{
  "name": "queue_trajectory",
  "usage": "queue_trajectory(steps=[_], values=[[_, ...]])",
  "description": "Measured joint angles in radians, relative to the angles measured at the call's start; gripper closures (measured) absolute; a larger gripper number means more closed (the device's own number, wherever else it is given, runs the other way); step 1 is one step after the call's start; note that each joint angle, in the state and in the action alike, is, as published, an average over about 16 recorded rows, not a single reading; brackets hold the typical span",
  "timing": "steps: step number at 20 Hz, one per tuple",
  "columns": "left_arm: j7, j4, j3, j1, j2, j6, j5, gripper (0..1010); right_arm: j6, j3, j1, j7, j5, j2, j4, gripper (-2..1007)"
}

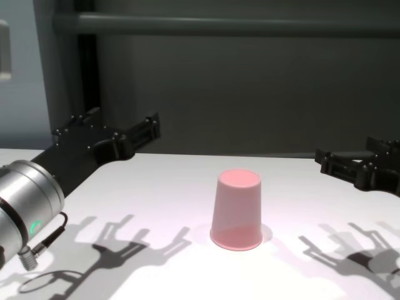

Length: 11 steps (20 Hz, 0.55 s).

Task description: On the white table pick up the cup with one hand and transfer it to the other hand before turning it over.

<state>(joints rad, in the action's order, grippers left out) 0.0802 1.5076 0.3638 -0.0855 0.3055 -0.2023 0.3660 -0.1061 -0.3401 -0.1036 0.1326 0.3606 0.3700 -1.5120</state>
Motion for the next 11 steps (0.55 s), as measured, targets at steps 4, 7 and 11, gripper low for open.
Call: queue_trajectory(steps=[4,7,11], values=[[0.0,0.0,0.0,0.0,0.0,0.0,0.0,9,0.0,0.0,0.0,0.0,0.0,0.0,0.0,5],[0.0,0.0,0.0,0.0,0.0,0.0,0.0,9,0.0,-0.001,0.0,0.0,0.001,0.0,0.0,5],[0.0,0.0,0.0,0.0,0.0,0.0,0.0,9,0.0,-0.001,-0.001,-0.001,0.001,0.0,0.001,5]])
